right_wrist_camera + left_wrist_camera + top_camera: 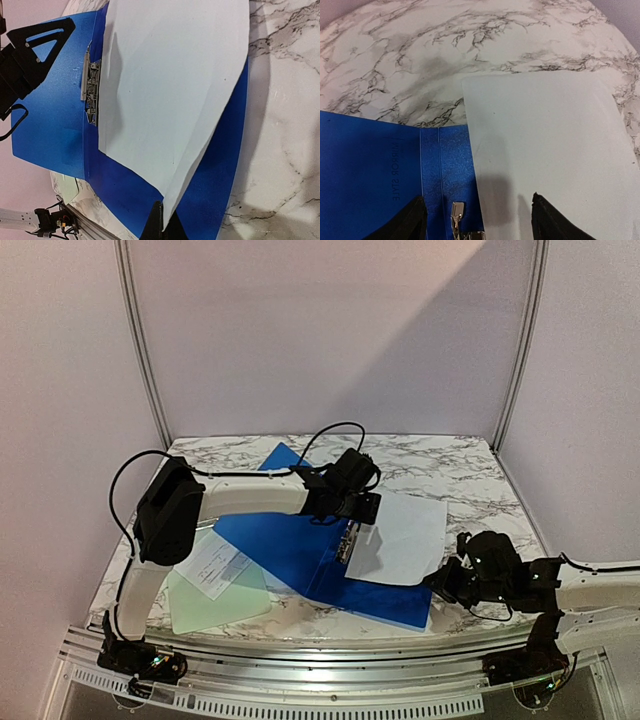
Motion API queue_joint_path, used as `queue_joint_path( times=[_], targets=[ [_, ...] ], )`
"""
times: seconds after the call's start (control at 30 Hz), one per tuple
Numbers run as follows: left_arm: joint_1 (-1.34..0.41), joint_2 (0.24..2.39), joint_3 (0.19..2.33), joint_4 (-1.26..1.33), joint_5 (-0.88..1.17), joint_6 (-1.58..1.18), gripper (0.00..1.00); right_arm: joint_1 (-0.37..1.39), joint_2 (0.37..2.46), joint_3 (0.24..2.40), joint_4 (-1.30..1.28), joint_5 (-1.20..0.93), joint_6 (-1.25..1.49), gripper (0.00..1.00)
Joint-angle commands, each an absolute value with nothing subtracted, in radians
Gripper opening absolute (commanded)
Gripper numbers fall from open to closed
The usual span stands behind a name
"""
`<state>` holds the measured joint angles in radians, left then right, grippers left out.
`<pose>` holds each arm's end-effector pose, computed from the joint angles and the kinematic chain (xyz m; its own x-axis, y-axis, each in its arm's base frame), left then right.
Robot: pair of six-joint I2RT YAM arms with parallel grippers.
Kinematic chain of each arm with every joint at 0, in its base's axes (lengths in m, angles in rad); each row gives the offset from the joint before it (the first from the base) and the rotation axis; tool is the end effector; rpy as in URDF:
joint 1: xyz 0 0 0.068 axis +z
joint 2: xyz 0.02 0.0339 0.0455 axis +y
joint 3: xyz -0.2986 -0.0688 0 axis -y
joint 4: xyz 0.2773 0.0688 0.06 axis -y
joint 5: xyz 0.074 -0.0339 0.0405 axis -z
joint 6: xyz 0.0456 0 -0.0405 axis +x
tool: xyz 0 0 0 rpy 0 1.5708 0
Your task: Put the files into the folder
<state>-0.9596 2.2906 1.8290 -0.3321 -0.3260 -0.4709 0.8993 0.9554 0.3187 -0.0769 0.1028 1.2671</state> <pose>0.3414 -0.4617 0.1847 -0.6581 0.1903 -0.7285 0.3909 0.9133 -0.1147 0.1259 0.1509 0.1626 -0.8188 0.4953 -0.2902 0.1702 0.6922 0.7013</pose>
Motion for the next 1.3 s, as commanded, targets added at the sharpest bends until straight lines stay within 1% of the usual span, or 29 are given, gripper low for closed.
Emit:
queue_joint_path(
  times=[0.0,0.4,0.5,0.63,0.97,1.27],
  targets=[
    [-0.942,2.278,1.793,-0.316,-0.333,-0.462,0.72,0.933,0.971,0.319,-0.052,0.122,1.308,0.00],
    [-0.942,2.241,1.723,-0.286,-0.345,-0.471,0.71,1.021,0.958,0.307,-0.049,0.152,1.356,0.00],
    [-0.942,2.229,1.705,-0.281,-0.349,-0.472,0.71,1.022,0.911,0.255,0.012,0.177,1.367,0.00],
    [-0.942,2.217,1.691,-0.276,-0.355,-0.472,0.71,1.022,0.858,0.222,0.019,0.208,1.392,0.00],
    [-0.942,2.212,1.687,-0.279,-0.359,-0.473,0.71,1.065,0.971,0.258,0.056,0.192,1.425,0.00],
    [-0.942,2.209,1.683,-0.278,-0.360,-0.473,0.71,1.090,1.027,0.285,0.067,0.197,1.432,0.00]
  ],
)
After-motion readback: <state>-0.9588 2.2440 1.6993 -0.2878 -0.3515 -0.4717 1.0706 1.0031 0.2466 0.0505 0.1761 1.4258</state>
